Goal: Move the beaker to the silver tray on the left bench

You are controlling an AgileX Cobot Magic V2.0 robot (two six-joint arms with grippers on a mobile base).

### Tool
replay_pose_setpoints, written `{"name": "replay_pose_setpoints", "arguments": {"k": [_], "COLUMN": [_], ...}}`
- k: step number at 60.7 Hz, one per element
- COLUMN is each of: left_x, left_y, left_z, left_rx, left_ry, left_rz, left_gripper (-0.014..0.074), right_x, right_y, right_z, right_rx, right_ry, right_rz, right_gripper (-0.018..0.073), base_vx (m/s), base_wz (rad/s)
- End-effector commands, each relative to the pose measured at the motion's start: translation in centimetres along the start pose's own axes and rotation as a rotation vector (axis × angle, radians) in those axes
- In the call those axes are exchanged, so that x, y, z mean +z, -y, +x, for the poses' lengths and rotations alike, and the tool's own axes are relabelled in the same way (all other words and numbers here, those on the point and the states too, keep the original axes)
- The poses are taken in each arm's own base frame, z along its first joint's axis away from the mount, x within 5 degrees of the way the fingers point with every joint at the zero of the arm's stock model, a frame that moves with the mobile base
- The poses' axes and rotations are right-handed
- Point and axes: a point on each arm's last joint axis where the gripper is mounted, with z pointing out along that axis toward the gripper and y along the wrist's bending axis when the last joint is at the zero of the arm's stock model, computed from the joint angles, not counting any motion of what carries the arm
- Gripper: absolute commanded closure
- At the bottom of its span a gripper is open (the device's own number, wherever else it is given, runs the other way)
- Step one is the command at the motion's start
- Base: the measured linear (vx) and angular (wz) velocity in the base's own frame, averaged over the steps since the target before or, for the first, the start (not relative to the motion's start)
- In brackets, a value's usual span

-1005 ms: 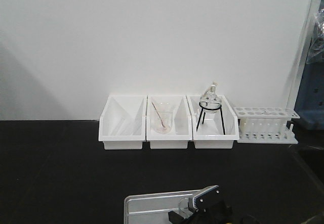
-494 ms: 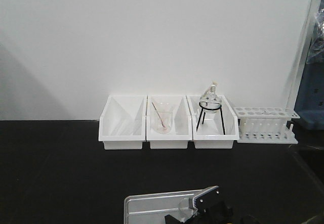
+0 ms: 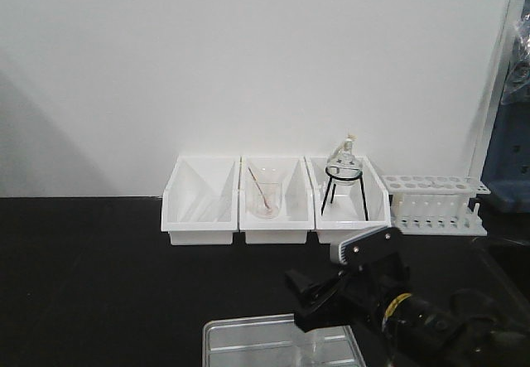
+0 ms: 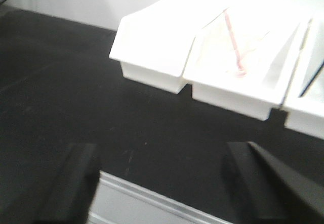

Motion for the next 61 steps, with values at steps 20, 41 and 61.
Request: {"name": "replay_pose_setpoints", "arguments": {"k": [20,41,61], "left_x": [0.2,0.2,0.2], "left_y": [0.1,0.1,0.1], "left_z": [-0.1,-0.1,-0.1], "left_rx": [-0.003,-0.003,-0.003], "left_ry": [0.064,0.064,0.064], "left_rz": [0.006,0.006,0.006], "left_gripper": [0.0595,0.0595,0.0595], "right_x": [-15.7,-21.8,-23.1], "right_y": [-0.1,-0.7,-0.9], "right_z": [-8.8,-10.6,-11.0], "right_rx": [0.067,0.077,0.042], "right_ry": [-0.157,-0.058,-0.019], "right_rz": [0.26,0.288,0.287], "right_gripper": [0.0575,0.0573,0.0573], "base_vx": [0.0,0.0,0.0], "base_wz": [0.0,0.0,0.0]}}
